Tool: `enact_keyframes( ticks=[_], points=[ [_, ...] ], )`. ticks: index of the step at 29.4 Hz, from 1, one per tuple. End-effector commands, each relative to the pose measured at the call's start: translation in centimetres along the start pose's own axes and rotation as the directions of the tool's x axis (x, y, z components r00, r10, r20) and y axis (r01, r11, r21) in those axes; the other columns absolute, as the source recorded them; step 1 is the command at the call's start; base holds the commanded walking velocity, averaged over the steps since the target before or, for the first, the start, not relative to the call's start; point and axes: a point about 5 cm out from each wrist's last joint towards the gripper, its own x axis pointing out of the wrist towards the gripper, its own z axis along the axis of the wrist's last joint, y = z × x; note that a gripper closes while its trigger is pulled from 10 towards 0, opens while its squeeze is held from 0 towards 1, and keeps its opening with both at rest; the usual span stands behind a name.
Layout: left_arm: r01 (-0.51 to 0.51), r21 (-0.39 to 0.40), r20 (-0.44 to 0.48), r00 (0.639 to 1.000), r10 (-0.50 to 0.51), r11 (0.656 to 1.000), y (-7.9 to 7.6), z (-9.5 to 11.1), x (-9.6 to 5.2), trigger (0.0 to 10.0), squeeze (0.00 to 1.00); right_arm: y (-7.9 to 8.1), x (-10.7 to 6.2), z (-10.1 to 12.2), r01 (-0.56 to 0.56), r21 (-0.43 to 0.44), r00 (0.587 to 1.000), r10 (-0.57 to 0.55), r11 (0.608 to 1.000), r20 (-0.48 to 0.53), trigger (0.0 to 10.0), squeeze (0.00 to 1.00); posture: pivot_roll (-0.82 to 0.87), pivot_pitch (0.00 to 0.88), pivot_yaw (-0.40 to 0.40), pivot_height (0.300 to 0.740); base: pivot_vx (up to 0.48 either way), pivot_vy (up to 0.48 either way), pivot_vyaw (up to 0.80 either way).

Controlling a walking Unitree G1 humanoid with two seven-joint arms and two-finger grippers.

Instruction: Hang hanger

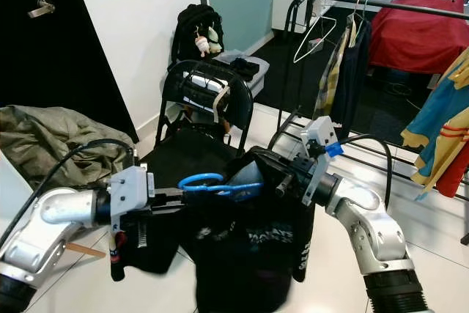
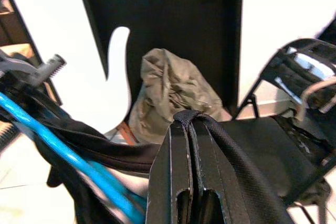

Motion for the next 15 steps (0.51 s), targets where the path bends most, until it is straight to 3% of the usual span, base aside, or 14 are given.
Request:
enact_keyframes(
  ticks=[1,9,15],
  points=[
    [-0.014,0.002,-0.011,1.0,0.014,1.0,0.0,-0.1,0.7,10.0,0.0,1.1,0.9,0.1,-0.05,0.004,0.999,0.05,0.999,0.011,0.0,0.0,-0.07,0.01,-0.005,0.74,0.0,0.0,0.0],
    [-0.144,-0.044,-0.128,0.982,0.137,0.989,0.5,-1.9,0.8,10.0,0.0,1.6,0.9,0.1,-0.062,0.014,0.998,0.062,0.998,0.015,0.0,0.0,-0.07,0.012,-0.005,0.74,0.0,0.0,0.0],
    [-0.171,-0.05,-0.161,0.974,0.161,0.984,0.6,-2.5,0.3,10.0,0.0,1.3,0.5,0.2,-0.046,0.009,0.999,0.046,0.999,0.012,0.0,0.0,-0.08,0.013,-0.003,0.74,0.0,0.0,0.0]
  ],
)
